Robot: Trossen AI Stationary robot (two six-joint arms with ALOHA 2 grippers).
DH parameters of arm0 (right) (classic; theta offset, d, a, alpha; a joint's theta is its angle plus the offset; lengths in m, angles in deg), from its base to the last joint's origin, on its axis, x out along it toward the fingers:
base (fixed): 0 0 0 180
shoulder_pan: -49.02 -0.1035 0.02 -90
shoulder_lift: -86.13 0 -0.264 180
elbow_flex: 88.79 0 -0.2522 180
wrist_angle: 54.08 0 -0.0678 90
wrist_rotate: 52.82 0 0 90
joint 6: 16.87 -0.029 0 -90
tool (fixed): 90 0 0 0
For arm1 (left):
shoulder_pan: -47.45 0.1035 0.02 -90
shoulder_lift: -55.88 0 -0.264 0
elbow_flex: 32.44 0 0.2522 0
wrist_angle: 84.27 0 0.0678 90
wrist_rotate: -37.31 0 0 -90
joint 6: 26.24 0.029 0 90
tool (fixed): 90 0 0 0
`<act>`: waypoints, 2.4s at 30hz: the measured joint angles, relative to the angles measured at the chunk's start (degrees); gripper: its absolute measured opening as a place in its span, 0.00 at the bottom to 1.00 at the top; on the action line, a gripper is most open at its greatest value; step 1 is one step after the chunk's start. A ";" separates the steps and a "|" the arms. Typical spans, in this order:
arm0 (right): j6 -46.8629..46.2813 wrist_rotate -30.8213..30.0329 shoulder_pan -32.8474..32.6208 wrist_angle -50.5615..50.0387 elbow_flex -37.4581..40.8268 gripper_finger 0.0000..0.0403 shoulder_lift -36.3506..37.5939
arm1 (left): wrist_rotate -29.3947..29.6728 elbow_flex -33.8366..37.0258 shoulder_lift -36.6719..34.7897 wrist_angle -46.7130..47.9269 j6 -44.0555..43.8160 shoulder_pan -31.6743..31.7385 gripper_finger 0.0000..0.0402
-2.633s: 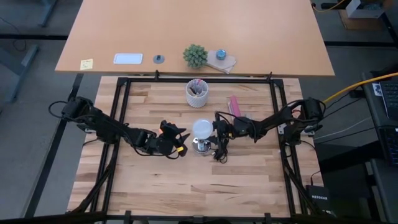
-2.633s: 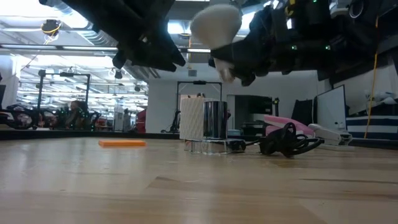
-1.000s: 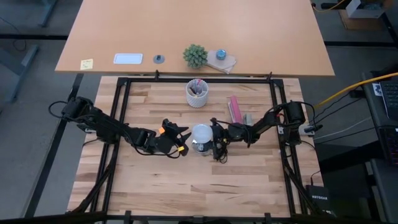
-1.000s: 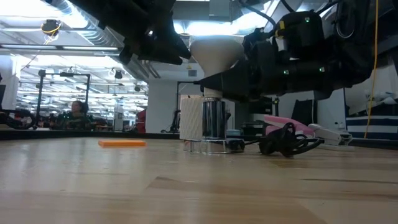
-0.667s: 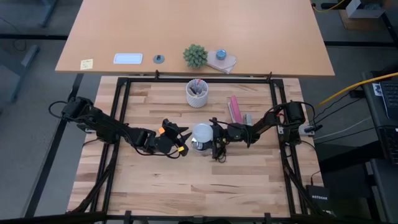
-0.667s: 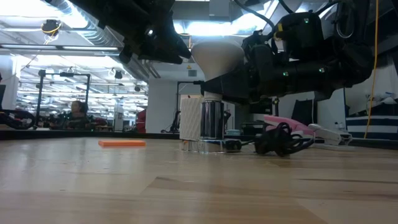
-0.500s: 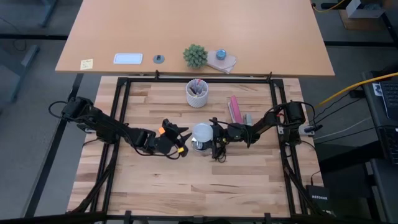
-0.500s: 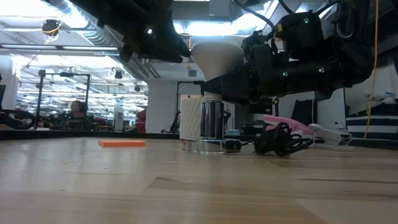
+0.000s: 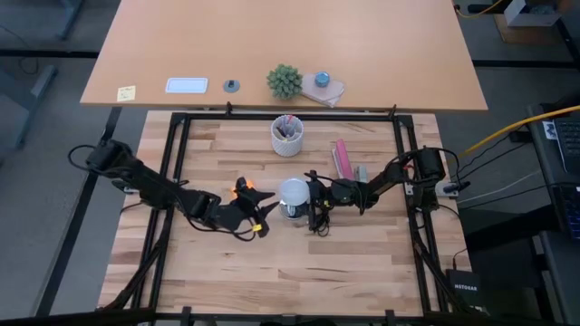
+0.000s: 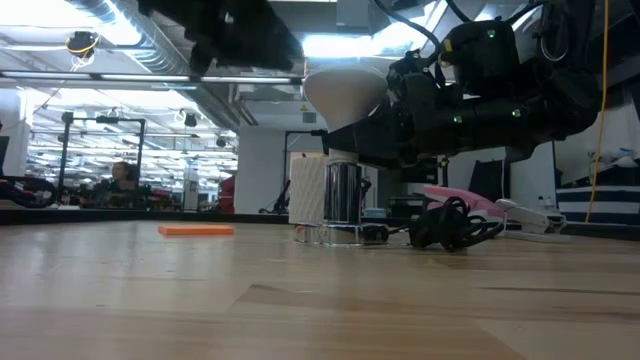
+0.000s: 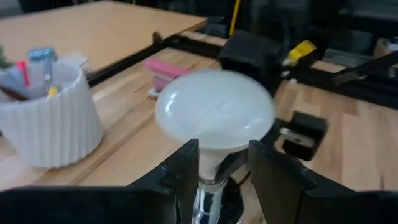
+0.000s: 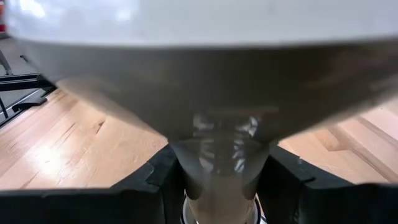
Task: Screw lightbulb
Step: Insert the lightbulb into the lamp
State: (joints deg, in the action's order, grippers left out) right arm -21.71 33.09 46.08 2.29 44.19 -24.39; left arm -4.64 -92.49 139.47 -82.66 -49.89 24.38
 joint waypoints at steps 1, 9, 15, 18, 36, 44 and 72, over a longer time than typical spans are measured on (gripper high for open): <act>0.00 0.01 0.00 0.02 0.00 0.39 0.00 | 0.00 0.00 -0.01 -1.21 0.73 -0.27 0.33; 0.17 0.05 0.00 0.00 0.00 0.39 0.00 | 0.04 0.00 -0.01 -9.46 6.24 1.83 0.33; 0.19 0.08 0.00 0.00 -0.02 0.39 0.00 | -7.21 0.00 -0.01 -11.30 6.35 6.97 0.33; 0.19 0.10 0.00 0.00 -0.02 0.39 0.00 | -12.33 0.00 -0.01 -11.37 4.92 9.34 0.33; 0.42 0.26 -0.02 -0.06 -0.02 0.39 0.00 | -14.19 0.00 -0.01 -4.14 12.18 8.66 0.33; 0.25 0.28 -0.04 -0.04 0.00 0.39 0.00 | -14.46 0.00 -0.01 -3.74 9.49 6.13 0.33; 0.17 0.21 -0.04 0.00 0.00 0.39 -0.01 | -21.79 -10.17 0.09 4.32 22.61 12.78 0.04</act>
State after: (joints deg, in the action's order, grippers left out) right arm -21.54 33.30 46.04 2.29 44.20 -24.40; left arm -26.43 -102.66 139.56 -78.34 -27.28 37.16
